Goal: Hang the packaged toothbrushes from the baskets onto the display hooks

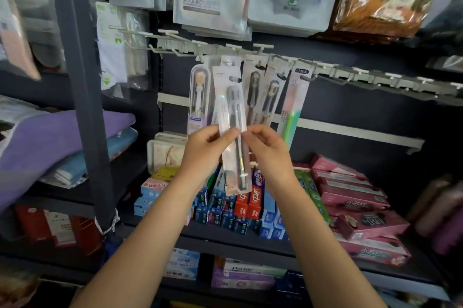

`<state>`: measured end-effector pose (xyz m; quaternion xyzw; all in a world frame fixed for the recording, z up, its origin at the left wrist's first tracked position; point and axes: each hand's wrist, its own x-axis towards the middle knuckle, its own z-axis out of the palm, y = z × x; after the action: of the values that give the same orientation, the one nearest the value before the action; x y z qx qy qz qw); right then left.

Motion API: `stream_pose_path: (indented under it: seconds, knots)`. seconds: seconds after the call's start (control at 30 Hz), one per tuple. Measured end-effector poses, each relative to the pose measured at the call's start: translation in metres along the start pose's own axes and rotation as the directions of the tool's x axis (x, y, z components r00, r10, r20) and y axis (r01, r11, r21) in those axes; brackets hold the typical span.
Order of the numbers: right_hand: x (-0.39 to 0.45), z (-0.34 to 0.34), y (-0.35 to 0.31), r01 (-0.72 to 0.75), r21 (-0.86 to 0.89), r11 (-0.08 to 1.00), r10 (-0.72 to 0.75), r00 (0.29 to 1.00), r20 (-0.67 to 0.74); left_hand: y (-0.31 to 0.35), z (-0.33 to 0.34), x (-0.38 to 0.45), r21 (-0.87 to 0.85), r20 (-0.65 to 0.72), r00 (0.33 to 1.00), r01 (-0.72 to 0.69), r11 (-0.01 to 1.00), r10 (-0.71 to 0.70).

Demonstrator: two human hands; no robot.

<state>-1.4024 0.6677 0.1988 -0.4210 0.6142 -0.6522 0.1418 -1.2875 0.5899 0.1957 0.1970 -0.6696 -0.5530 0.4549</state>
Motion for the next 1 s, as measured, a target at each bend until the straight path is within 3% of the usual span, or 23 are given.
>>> stream_pose_path:
  seconds: [0.27,0.53,1.0]
  knots:
    - [0.007,-0.016,-0.016,0.111,0.049,0.993,-0.097,0.971,-0.218,-0.008,0.014,0.001,-0.005,0.015,1.0,-0.008,1.0,0.008]
    - [0.014,-0.007,-0.029,0.106,0.006,0.994,-0.101,0.963,-0.251,0.0,0.015,0.006,-0.046,-0.037,0.998,-0.06,0.997,0.059]
    - [0.013,-0.002,-0.039,0.13,-0.019,0.991,-0.13,0.95,-0.285,0.007,0.016,0.009,-0.164,-0.123,0.992,-0.043,0.985,0.023]
